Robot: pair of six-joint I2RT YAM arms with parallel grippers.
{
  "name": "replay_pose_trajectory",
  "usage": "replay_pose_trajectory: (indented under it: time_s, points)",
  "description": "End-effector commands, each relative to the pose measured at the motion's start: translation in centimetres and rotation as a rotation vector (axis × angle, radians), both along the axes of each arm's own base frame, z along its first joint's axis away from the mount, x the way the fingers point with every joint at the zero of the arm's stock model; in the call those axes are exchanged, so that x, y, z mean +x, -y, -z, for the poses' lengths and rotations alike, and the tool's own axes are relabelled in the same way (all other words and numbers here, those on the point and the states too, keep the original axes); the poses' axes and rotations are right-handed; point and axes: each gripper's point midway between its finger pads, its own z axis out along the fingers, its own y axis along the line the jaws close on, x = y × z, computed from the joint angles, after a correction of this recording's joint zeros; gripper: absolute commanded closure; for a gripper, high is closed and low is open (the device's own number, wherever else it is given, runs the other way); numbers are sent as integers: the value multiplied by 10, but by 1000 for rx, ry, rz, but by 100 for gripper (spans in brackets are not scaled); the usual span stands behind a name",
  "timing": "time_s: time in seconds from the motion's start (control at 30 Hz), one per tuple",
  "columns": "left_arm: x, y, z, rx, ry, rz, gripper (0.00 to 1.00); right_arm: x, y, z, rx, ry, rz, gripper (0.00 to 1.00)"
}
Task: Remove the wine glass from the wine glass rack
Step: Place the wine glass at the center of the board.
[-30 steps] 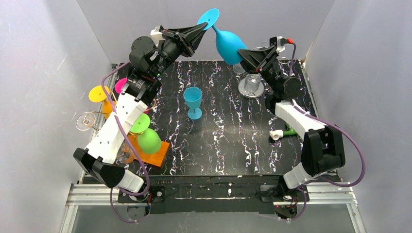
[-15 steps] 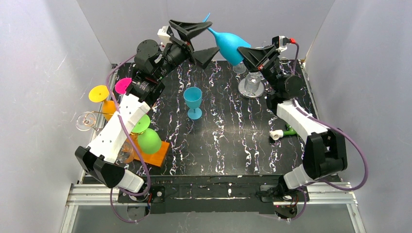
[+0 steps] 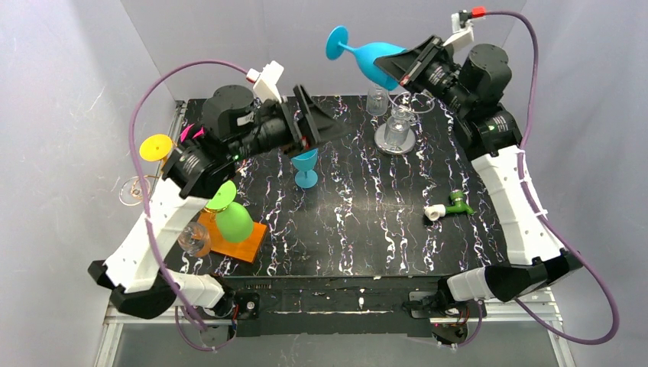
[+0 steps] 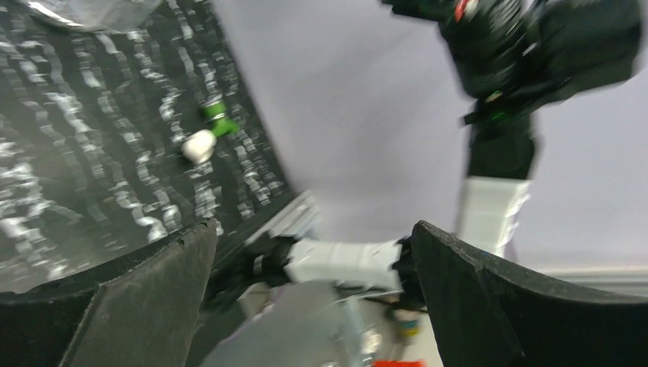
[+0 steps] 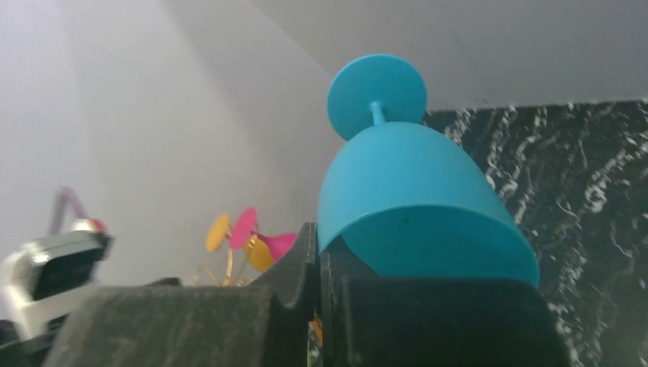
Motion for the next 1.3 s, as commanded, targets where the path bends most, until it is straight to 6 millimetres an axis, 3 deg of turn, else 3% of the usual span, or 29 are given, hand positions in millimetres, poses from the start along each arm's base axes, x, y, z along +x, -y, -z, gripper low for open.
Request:
replay_pose_trajectory:
  time_s: [0.0,0.23,0.5,0.77,0.93,1.17,1.27]
  points:
    - [-13,-53,46,423,157,-60,2,-3,-15,97,-390,-198,16,99]
    - [-10,-107,29,620,324,-212,2,-19,-28,159,-691,-293,20,99]
    - [5,-149,1,754,429,-370,2,-34,-46,233,-874,-399,-101,99]
    - [18,-181,-12,833,434,-523,2,-23,-68,294,-1007,-469,-176,99]
    - [23,-201,-6,831,376,-564,1,-19,-76,319,-1065,-493,-196,99]
    - [33,-214,9,839,302,-581,1,-17,-80,330,-1104,-494,-191,99]
    - [35,-216,11,831,288,-587,1,-17,-80,333,-1115,-492,-187,84]
